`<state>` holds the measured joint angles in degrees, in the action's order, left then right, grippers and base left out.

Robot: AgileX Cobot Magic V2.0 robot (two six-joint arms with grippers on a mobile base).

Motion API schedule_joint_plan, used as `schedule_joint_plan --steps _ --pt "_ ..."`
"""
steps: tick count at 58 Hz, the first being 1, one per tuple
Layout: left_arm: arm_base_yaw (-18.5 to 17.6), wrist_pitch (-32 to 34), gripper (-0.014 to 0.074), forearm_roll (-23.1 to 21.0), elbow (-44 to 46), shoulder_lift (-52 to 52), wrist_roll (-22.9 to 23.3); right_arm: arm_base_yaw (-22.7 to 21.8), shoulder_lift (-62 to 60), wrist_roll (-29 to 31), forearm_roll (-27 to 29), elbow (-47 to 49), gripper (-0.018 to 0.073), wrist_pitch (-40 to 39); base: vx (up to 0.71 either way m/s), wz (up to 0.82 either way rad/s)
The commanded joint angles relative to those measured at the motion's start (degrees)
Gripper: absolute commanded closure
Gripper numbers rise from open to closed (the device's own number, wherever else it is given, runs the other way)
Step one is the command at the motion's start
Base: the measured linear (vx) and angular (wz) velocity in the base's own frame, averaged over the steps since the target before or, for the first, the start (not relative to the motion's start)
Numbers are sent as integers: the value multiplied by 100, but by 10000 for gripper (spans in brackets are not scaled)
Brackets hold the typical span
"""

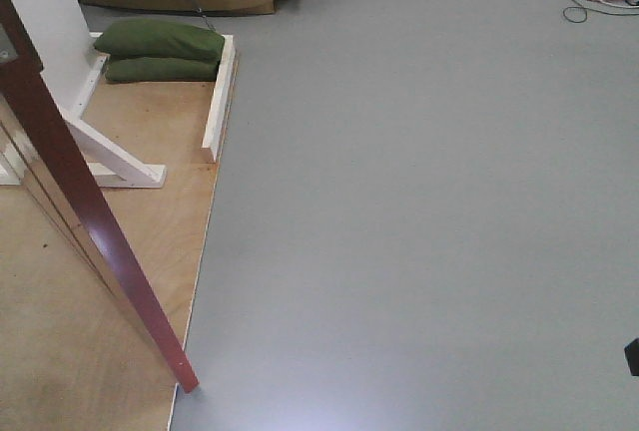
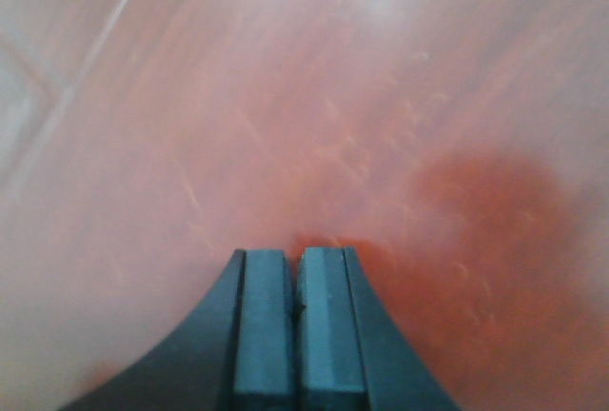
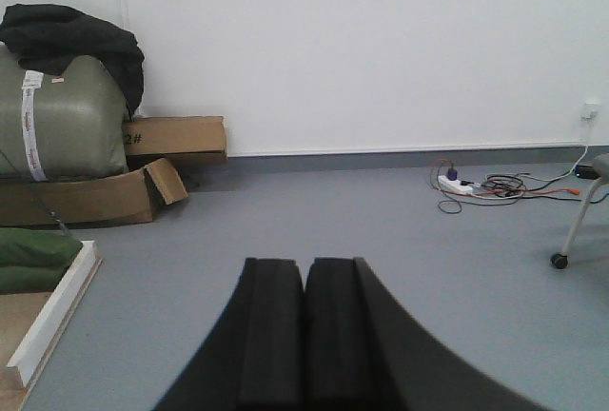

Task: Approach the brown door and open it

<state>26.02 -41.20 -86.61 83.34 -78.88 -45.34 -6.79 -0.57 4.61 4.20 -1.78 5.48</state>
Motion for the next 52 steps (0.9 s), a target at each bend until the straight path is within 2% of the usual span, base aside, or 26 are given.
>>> schedule_joint_plan --steps 1,16,52 --pt "-213 -41 600 -30 631 -28 10 -29 -74 27 -41 -27 559 -442 0 0" --pt "-572 -41 600 324 1545 -602 16 -29 -74 27 -41 -27 559 -442 0 0" --pt "-1119 -55 600 349 1602 -1038 8 -29 -74 27 -41 -27 559 -442 0 0"
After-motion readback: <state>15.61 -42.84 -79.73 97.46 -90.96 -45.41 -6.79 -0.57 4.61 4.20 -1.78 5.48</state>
